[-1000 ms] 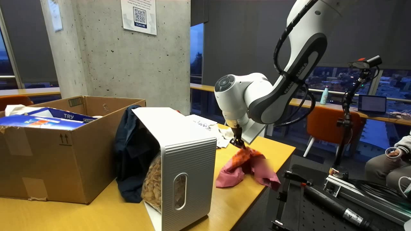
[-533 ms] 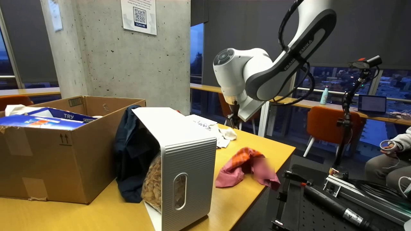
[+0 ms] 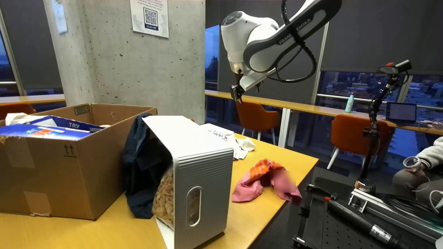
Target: Pick up the pink shirt and put it on the table, pick up the black shirt and put it on the white basket
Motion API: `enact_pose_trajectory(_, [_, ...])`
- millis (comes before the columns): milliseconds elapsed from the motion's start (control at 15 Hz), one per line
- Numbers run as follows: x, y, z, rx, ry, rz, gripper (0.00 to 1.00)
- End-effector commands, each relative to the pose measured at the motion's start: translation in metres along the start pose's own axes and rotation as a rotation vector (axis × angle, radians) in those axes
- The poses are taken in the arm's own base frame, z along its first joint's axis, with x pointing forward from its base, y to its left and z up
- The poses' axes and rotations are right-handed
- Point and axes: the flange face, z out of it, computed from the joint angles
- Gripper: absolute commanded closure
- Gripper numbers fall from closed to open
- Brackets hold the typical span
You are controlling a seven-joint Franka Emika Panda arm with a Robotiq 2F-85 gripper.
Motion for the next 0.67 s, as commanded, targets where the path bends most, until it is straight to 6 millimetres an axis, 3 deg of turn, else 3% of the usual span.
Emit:
enact_pose_trajectory(0, [0.050,-0.019,-0.008,0.073,0.008,0.046,0.00])
enact_pose_trajectory(267, [0.093,-0.034,-0.041,0.212,0.056,0.086,0.00])
enact_pose_trajectory(600, [0.117,-0.075,-0.078,0.391,0.093,0.060,0.00])
